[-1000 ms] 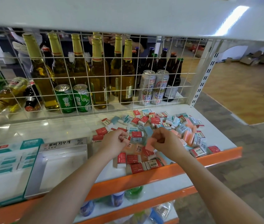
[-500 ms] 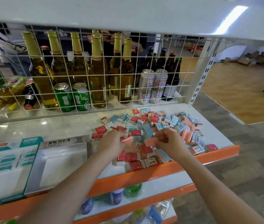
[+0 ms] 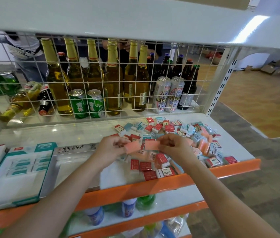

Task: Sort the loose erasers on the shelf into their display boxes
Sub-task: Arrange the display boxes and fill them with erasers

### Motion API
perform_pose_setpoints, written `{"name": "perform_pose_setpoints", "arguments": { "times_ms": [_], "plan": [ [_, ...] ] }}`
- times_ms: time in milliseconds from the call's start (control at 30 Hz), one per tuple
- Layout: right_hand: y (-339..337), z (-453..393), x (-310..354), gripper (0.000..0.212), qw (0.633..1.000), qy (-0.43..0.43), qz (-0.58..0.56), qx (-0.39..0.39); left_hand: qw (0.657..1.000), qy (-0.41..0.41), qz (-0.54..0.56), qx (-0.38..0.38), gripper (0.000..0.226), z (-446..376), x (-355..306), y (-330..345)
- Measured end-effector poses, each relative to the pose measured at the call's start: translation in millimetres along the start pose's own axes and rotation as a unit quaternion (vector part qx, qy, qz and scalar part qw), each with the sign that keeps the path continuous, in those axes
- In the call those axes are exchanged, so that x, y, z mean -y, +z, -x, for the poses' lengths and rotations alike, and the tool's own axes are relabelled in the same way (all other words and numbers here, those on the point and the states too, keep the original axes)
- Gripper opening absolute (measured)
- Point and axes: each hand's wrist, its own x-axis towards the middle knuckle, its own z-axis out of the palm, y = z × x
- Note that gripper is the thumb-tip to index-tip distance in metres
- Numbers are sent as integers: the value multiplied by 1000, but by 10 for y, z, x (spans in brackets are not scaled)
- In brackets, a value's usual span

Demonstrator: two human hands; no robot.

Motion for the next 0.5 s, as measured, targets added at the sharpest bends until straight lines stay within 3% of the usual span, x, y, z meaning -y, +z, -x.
{"name": "perform_pose_setpoints", "arguments": {
  "times_ms": [200,500],
  "plan": [
    [218,32,116,15,999,-16,24,36,999,-8,-38,-26,23,136,40,-201],
    [867,-29,381,14,990,-64,92,82,976,-29,-157,-151,24,448,314,-818]
  ]
}}
